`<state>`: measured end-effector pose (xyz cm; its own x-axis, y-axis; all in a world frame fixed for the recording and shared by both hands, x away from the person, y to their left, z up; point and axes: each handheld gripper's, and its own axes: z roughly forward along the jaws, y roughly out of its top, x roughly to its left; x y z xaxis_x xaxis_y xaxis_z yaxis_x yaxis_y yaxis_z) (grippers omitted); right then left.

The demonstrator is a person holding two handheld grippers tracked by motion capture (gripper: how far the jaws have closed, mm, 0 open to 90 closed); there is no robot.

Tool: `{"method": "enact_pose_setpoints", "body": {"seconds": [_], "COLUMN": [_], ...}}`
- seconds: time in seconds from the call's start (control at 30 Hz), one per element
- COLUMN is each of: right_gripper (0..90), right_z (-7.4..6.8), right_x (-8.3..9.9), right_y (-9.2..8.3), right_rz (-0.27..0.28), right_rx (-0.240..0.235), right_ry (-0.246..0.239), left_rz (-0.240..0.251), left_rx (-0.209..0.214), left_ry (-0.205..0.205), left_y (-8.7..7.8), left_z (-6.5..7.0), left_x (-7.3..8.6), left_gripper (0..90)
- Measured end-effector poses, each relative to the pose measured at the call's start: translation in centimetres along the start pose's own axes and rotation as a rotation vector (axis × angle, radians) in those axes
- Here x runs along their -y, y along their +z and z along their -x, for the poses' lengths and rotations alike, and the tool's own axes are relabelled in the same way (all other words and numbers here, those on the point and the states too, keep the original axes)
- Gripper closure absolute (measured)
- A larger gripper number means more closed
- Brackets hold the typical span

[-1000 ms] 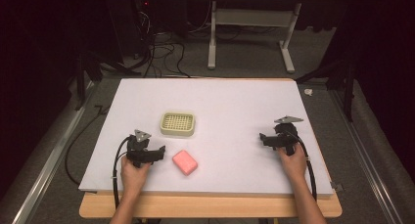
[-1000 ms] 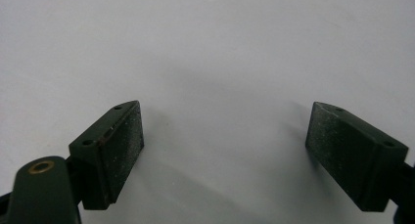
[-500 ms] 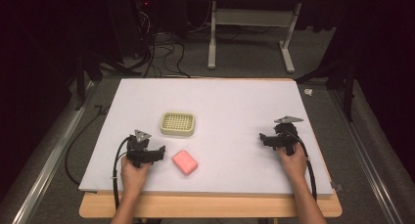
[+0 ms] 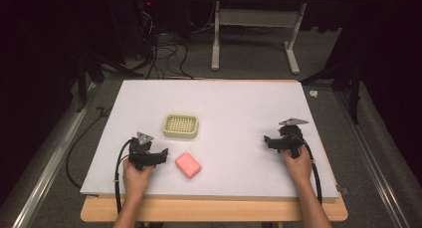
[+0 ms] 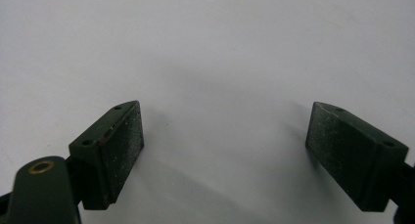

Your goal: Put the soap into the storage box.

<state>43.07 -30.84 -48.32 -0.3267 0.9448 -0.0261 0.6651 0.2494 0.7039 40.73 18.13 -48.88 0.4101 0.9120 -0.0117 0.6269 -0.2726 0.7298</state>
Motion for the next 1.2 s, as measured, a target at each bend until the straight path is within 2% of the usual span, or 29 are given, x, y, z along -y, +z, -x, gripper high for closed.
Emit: {"method": "enact_pose_setpoints", "body": {"seconds": [0.53,0.93,1.2], "right_gripper": [14.7,14.7,14.7], "right_z": [0.0,0.0,0.0], "right_x": [0.0,0.0,0.0], "right_y": [0.0,0.0,0.0], "right_rz": [0.0,0.0,0.0], "right_rx": [0.0,0.0,0.0], "right_ry": [0.0,0.0,0.0], "left_rz": [0.011,0.042,0.069], "left_rx": [0.011,0.012,0.058], "left_ry": [-0.019,-0.001,0.03], "left_y": [-0.2,-1.0,-2.0], "left_z": [-0.2,0.1,1.1], "left_x": [0.0,-0.1,-0.8], "left_gripper": [15.8,15.8,15.6]}}
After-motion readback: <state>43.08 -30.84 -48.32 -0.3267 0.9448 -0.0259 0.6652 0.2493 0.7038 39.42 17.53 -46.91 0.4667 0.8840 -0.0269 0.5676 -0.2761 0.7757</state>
